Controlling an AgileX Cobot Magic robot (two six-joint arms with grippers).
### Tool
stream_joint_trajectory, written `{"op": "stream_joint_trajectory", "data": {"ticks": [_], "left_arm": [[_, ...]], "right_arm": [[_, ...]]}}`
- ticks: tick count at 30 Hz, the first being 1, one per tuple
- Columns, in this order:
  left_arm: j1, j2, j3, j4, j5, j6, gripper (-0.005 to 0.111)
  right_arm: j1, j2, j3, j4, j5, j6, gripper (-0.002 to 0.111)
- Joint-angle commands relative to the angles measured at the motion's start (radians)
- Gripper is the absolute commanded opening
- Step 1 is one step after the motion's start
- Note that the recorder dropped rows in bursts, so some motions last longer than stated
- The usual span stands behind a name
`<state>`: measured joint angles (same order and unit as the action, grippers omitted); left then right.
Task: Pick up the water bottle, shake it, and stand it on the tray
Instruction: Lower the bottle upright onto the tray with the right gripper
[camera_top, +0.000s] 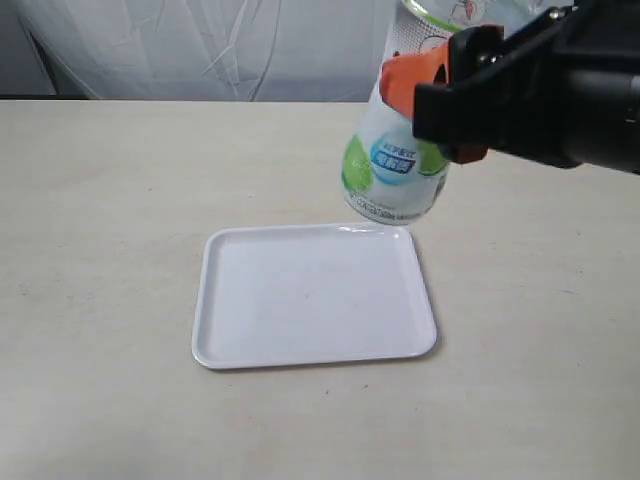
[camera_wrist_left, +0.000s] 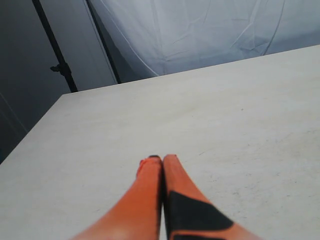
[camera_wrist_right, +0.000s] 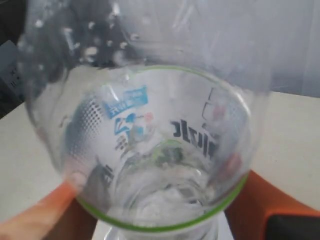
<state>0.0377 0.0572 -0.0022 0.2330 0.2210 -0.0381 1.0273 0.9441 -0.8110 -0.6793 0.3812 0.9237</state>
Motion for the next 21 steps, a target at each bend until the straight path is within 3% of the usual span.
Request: {"op": "stream_joint_trajectory", "data": {"ticks": [1, 5, 10, 14, 18, 21], "left_arm": [[0.001, -0.004, 0.002, -0.004, -0.013, -0.007, 0.0], [0.001, -0.004, 0.002, -0.004, -0.013, -0.007, 0.0], [0.001, -0.004, 0.002, -0.004, -0.013, -0.007, 0.0], [0.001, -0.004, 0.002, -0.004, -0.013, -0.007, 0.0], [0.001, -0.004, 0.002, -0.004, -0.013, -0.007, 0.0], [0.001, -0.004, 0.002, -0.004, -0.013, -0.007, 0.0]], "right_arm": [[0.001, 0.056, 0.095, -0.018, 0.037, -0.011, -0.001], [-0.001, 0.138, 0.208, -0.206, -0.142, 0.037, -0.001], [-0.083, 0.266, 0.19, -0.492, -0.333, 0.275, -0.001], [-0.195, 0.366, 0.149, -0.484, -0.408, 0.318, -0.001], [-0.309, 0.443, 0.146, -0.306, -0.681, 0.303, -0.001], [-0.345, 0.489, 0.146, -0.114, -0.812, 0.1, -0.001]]}}
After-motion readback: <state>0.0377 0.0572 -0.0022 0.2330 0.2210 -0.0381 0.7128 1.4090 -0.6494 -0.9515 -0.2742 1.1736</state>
